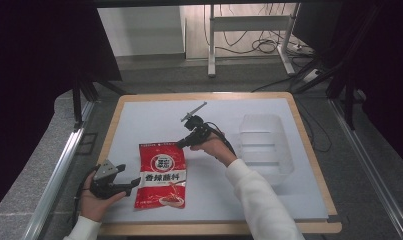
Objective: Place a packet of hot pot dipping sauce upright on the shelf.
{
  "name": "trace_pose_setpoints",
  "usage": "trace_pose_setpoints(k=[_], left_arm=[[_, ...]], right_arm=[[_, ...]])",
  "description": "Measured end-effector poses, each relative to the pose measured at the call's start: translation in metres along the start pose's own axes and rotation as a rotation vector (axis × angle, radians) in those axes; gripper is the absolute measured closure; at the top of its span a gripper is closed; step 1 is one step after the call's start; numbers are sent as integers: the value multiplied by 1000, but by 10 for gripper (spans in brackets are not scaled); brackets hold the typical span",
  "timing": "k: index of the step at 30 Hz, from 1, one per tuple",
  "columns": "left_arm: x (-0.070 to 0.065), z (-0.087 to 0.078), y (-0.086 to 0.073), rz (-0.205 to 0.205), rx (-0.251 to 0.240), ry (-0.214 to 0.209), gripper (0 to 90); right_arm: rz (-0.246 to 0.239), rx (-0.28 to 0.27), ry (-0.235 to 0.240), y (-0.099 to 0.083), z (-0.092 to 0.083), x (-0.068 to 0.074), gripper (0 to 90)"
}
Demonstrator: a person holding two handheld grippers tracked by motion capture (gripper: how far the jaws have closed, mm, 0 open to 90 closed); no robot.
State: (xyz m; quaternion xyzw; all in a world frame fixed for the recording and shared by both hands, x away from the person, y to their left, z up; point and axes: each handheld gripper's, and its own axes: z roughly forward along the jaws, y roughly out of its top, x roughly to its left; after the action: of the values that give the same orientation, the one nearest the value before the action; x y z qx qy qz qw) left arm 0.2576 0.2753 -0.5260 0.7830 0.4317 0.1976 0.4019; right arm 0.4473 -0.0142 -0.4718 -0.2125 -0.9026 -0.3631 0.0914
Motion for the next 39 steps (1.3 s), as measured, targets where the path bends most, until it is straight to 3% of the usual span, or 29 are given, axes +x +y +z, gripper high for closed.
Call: trace_pose_setpoints(k=[6, 13, 20, 26, 30, 34, 39], left_arm=[[10, 9, 12, -52, -18, -27, 217], [20, 33, 27, -40, 3, -29, 227], [30, 52, 32, -48, 21, -49, 238], [41, 68, 38, -77, 15, -100, 240], [44, 74, 39, -59, 22, -112, 257], [47, 75, 40, -75, -2, -171, 315], [45, 71, 41, -62, 0, -179, 374]], right_arm=[[-17, -3, 13, 0, -2, 3, 889], [-32, -3, 17, 0, -3, 7, 889], [-38, -3, 12, -2, -4, 10, 888], [-50, -8, 9, -2, -4, 11, 889], [-50, -10, 11, -4, -4, 11, 889], [-50, -11, 11, -4, -4, 11, 888], [-51, -14, 10, -5, -3, 10, 889]])
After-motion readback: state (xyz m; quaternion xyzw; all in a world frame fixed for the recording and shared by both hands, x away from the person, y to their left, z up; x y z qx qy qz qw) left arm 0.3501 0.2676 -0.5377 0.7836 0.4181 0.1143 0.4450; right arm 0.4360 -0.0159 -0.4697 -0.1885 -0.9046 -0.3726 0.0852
